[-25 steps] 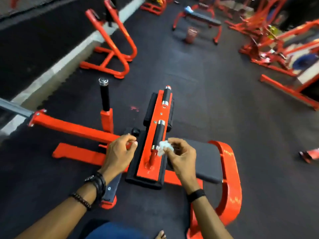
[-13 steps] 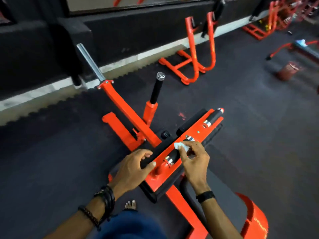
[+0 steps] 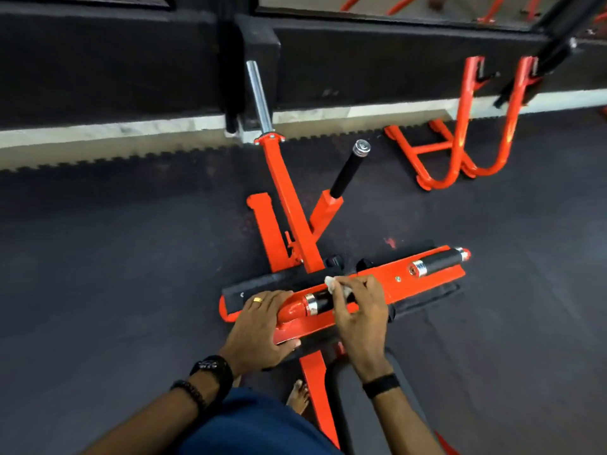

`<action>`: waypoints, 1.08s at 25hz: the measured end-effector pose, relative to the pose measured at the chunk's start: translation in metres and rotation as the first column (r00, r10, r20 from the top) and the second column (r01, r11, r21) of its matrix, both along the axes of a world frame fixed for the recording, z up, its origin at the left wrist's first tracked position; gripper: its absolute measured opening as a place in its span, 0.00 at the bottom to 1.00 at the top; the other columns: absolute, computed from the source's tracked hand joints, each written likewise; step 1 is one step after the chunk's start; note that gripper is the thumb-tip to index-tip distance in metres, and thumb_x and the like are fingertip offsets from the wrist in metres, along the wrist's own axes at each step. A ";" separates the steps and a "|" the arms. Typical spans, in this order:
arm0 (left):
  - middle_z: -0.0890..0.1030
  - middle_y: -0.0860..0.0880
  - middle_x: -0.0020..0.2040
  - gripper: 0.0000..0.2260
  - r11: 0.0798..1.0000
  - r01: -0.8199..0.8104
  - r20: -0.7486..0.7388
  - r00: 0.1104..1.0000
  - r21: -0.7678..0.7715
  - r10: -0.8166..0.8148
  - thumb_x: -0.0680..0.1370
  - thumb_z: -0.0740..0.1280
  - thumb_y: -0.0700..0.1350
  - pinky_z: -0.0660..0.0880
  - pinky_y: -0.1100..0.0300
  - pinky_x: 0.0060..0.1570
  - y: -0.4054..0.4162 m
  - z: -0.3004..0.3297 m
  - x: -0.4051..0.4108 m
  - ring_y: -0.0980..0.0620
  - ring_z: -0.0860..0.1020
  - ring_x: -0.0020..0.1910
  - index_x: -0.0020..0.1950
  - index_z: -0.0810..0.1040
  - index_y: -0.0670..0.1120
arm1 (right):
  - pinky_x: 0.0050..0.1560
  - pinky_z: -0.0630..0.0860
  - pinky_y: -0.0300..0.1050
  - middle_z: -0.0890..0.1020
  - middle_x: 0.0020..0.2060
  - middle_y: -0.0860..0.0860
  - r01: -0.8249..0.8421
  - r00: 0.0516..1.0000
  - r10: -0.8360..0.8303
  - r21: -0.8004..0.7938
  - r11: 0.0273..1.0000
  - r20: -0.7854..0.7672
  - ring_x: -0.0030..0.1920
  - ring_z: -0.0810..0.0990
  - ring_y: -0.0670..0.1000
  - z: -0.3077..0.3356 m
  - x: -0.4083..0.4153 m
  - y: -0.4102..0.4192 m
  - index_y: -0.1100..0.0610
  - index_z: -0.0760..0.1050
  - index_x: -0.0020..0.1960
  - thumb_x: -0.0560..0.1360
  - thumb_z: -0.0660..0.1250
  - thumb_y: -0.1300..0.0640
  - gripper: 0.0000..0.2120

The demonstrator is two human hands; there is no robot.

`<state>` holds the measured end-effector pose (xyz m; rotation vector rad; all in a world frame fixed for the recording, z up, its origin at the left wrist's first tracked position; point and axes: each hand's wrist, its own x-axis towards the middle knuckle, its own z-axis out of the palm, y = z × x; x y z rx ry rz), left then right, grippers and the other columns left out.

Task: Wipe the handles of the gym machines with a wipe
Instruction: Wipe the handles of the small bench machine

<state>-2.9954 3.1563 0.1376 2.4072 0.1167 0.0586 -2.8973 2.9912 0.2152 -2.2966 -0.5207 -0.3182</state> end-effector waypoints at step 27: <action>0.72 0.58 0.67 0.40 0.995 -0.088 -0.052 0.995 0.043 0.091 0.65 0.71 0.67 0.67 0.53 0.67 -0.005 -0.001 -0.003 0.55 0.69 0.62 0.73 0.64 0.55 | 0.48 0.76 0.49 0.80 0.41 0.46 0.281 0.958 -0.262 0.205 0.938 -0.117 0.42 0.79 0.49 -0.006 0.007 -0.023 0.54 0.78 0.51 0.77 0.69 0.59 0.04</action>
